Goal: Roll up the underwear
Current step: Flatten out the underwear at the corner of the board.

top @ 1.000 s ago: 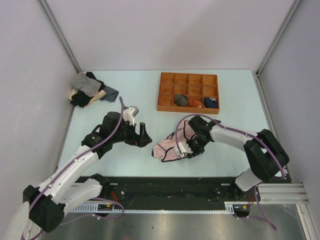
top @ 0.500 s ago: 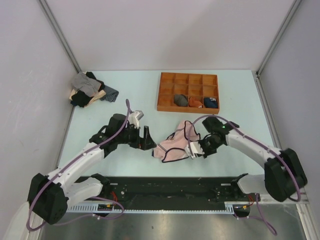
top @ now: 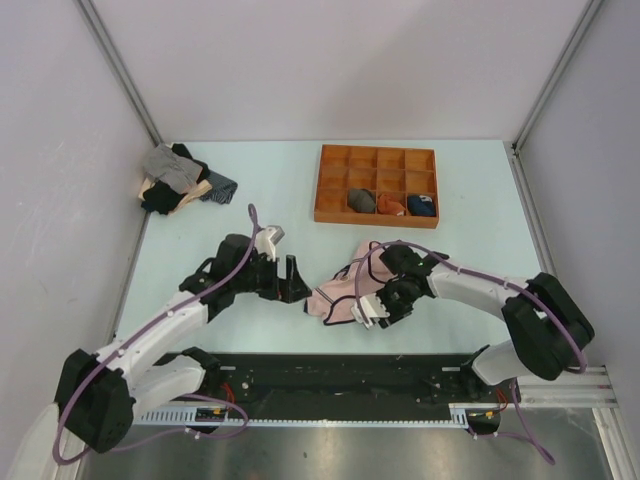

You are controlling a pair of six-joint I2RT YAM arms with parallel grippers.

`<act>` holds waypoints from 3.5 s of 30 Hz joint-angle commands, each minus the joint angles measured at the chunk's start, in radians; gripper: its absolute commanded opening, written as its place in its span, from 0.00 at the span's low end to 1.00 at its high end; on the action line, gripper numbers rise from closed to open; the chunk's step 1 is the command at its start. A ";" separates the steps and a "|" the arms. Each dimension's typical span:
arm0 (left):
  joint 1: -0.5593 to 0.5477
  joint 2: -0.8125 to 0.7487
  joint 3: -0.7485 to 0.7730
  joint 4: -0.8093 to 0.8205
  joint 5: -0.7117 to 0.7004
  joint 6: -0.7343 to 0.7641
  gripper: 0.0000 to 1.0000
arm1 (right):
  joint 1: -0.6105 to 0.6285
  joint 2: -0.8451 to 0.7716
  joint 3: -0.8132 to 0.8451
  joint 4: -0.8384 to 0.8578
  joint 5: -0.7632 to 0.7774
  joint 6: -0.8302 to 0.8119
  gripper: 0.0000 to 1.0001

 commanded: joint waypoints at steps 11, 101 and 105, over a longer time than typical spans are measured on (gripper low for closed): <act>0.000 -0.063 -0.228 0.252 -0.002 -0.212 0.97 | 0.024 0.120 0.001 0.117 0.084 -0.008 0.30; -0.089 0.355 0.293 -0.012 0.044 0.096 0.80 | -0.456 0.089 0.264 0.000 -0.251 0.664 0.41; -0.089 0.599 0.511 -0.024 0.037 0.177 0.77 | -0.435 0.207 0.305 0.037 -0.208 0.693 0.41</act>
